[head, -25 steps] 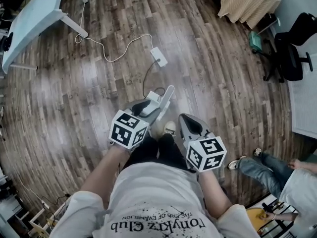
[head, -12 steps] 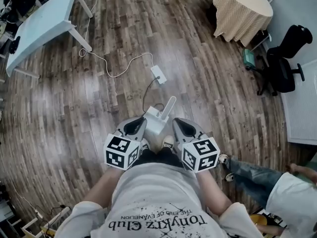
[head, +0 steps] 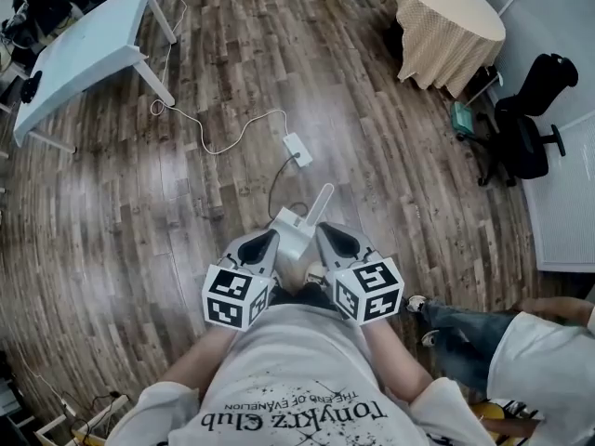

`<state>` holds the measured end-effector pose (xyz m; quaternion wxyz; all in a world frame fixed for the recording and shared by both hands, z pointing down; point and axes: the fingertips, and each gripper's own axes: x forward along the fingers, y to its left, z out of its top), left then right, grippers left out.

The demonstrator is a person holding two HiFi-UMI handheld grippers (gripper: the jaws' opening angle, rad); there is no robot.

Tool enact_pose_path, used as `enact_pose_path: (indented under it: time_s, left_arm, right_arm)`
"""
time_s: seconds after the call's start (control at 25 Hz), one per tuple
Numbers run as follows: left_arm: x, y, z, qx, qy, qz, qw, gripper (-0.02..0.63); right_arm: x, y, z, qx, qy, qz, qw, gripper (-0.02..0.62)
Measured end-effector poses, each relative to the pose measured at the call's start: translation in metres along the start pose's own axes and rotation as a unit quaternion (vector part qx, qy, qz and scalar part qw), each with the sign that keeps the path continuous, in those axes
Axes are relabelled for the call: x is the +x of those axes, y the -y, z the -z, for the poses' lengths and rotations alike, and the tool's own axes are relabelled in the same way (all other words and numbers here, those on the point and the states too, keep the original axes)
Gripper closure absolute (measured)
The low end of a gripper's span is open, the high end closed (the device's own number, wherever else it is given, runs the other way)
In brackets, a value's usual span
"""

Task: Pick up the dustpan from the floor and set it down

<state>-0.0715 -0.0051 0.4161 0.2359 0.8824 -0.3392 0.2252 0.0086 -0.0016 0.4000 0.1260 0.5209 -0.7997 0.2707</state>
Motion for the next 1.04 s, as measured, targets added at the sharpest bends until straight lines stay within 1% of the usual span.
enact_pose_path:
  time_s: [0.16, 0.76, 1.04]
  left_arm:
    - [-0.004, -0.005, -0.001, 0.001, 0.002, -0.005, 1.0000, 0.583]
    - [-0.011, -0.003, 0.002, 0.003, 0.006, -0.001, 1.0000, 0.583]
    - [-0.007, -0.004, -0.002, 0.002, 0.005, -0.002, 1.0000, 0.583]
  right_arm:
    - [-0.001, -0.007, 0.003, -0.012, -0.008, 0.002, 1.000, 0.571]
    - [-0.005, -0.016, 0.009, -0.014, -0.007, 0.007, 1.000, 0.571]
    - [-0.004, -0.012, 0.008, -0.014, -0.008, 0.008, 1.000, 0.571]
